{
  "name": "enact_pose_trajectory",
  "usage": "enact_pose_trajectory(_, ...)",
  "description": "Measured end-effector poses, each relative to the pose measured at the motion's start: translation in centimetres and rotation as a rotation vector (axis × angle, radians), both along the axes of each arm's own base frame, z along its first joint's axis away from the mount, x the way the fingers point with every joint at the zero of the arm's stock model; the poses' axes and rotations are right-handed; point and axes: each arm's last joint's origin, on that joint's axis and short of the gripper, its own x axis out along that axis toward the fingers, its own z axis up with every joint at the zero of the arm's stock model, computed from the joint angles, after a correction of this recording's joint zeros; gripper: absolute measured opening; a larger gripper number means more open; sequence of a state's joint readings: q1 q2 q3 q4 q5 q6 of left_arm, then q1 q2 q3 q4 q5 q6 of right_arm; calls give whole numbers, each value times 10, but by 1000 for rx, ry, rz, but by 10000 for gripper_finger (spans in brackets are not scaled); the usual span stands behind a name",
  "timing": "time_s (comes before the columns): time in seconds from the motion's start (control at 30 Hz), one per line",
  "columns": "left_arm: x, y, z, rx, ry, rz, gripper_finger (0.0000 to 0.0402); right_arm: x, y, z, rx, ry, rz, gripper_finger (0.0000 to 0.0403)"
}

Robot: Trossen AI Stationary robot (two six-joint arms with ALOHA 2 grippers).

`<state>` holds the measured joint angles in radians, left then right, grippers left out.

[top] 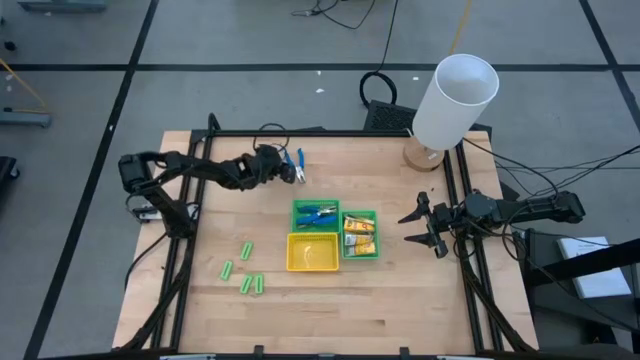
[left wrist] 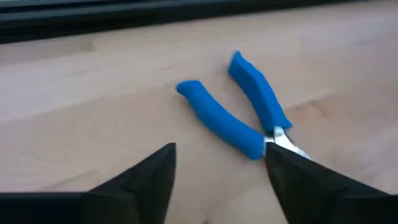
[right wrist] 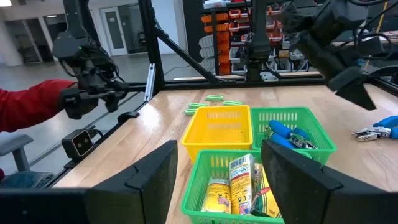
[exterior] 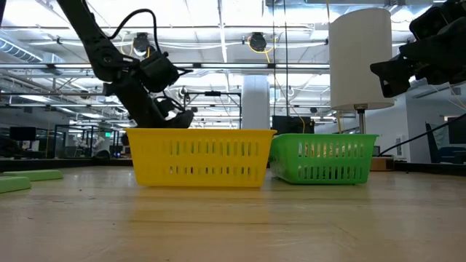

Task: Pick & Place School Supplies
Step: Put the blue hole puncher into the right green bin

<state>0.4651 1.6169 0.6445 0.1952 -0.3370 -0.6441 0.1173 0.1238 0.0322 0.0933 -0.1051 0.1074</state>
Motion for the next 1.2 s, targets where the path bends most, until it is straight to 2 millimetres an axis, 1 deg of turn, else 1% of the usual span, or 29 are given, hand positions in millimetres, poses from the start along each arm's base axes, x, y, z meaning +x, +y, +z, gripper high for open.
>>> enact_pose_trajectory(0.1,-3,6,0,-6,-15,37,286,0,0,0,0,-1,0,226)
enact_pose_trajectory(0.17,-4,10,1,-2,-27,50,303,0,0,0,0,-1,-1,226)
enact_pose_trajectory(0.3,-1,13,5,27,-81,53,315,0,0,0,0,0,0,226)
enact_pose_trajectory(0.43,5,11,11,31,-159,1,305,0,0,0,0,0,0,226)
enact_pose_trajectory(0.57,17,13,12,26,-156,-44,289,0,0,0,0,-1,0,226)
enact_pose_trajectory(0.63,26,16,6,19,-130,-74,283,0,0,0,0,-1,0,226)
enact_pose_trajectory(0.77,52,28,-7,-19,-95,-138,276,0,0,0,0,-1,0,226)
enact_pose_trajectory(0.87,64,35,-13,-54,-30,-150,278,0,0,0,0,-1,-1,226)
enact_pose_trajectory(0.93,68,37,-12,-69,33,-174,279,0,0,0,0,0,-1,226)
enact_pose_trajectory(1.03,69,38,-8,-77,145,-228,276,0,0,0,0,0,0,226)
enact_pose_trajectory(1.1,68,38,-1,-85,193,-242,270,0,0,0,0,-1,0,226)
enact_pose_trajectory(1.2,65,38,14,-76,248,-211,260,0,0,0,0,-1,0,226)
